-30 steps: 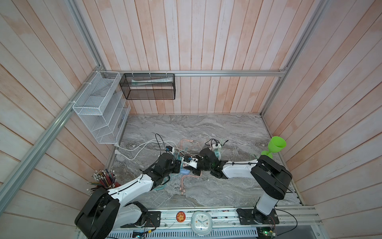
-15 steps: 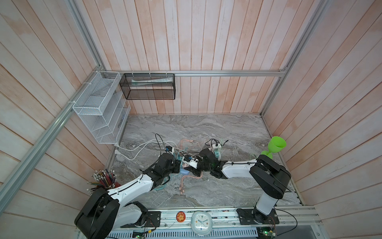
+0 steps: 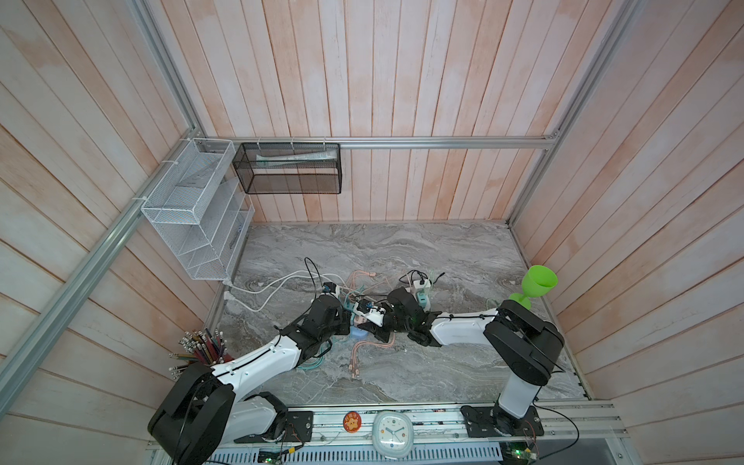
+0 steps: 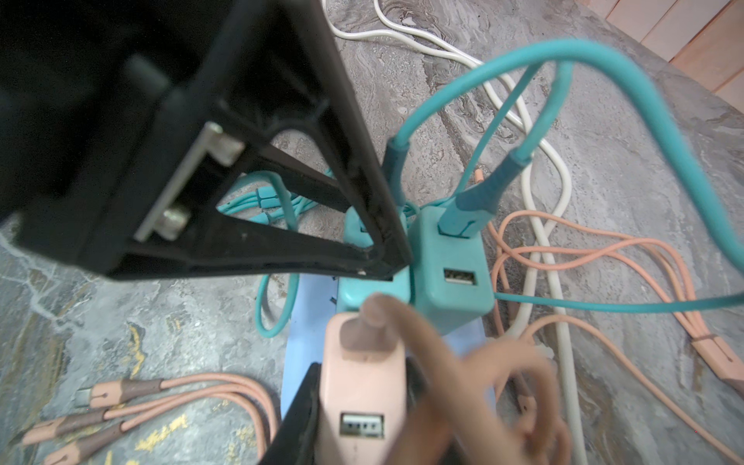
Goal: Pull the plug off the socket
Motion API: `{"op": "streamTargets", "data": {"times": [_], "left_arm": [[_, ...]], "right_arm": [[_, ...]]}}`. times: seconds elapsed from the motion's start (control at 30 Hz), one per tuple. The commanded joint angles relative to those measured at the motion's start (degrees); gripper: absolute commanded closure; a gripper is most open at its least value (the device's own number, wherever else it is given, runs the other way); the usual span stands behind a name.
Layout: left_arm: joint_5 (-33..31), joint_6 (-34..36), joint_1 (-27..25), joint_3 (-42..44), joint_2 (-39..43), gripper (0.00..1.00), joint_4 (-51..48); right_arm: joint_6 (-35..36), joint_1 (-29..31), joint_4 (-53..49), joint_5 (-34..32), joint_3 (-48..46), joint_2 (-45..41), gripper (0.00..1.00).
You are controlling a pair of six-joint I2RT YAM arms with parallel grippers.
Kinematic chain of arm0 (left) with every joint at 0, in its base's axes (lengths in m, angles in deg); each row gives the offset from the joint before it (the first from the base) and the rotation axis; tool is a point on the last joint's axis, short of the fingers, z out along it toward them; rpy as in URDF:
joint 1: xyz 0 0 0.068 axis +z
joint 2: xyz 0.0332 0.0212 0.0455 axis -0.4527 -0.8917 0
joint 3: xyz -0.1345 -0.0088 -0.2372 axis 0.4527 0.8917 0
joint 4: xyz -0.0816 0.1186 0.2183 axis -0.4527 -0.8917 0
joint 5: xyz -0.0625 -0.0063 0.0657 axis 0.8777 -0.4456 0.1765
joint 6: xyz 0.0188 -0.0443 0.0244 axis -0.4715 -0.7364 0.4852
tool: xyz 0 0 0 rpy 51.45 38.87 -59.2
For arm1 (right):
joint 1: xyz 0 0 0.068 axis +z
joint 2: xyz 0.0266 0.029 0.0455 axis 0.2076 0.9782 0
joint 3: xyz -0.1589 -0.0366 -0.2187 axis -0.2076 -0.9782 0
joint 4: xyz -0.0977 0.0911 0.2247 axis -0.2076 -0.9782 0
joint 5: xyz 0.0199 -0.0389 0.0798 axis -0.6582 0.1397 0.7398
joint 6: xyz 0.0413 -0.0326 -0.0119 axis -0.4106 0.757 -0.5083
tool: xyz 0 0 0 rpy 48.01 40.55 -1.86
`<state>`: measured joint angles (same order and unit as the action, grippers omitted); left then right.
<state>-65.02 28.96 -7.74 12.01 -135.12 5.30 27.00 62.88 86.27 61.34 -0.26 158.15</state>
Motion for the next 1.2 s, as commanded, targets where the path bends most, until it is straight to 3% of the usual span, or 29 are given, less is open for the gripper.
{"op": "streamTargets", "data": {"times": [0.0, 0.57, 0.97, 1.17], "left_arm": [[-2.1, 1.07, -0.57, 0.1, -2.43, 0.63, -4.29], [-5.91, 0.92, -2.53, 0.67, -3.77, 0.64, -5.24], [-4.5, -0.8, -2.27, 1.89, -5.55, 0.65, -3.48], [-0.63, -1.33, 0.05, 1.72, -6.58, 0.65, -3.68]], "right_arm": [[-1.6, 0.7, -5.63, 1.83, 0.5, 0.11, 1.0], [-7.81, -0.09, -8.75, 4.25, 4.66, -2.8, 1.0], [-5.98, 1.05, -11.55, -0.31, 5.2, -4.79, 1.0], [-5.23, 2.98, -11.13, -4.27, 3.52, -5.72, 1.0]]}}
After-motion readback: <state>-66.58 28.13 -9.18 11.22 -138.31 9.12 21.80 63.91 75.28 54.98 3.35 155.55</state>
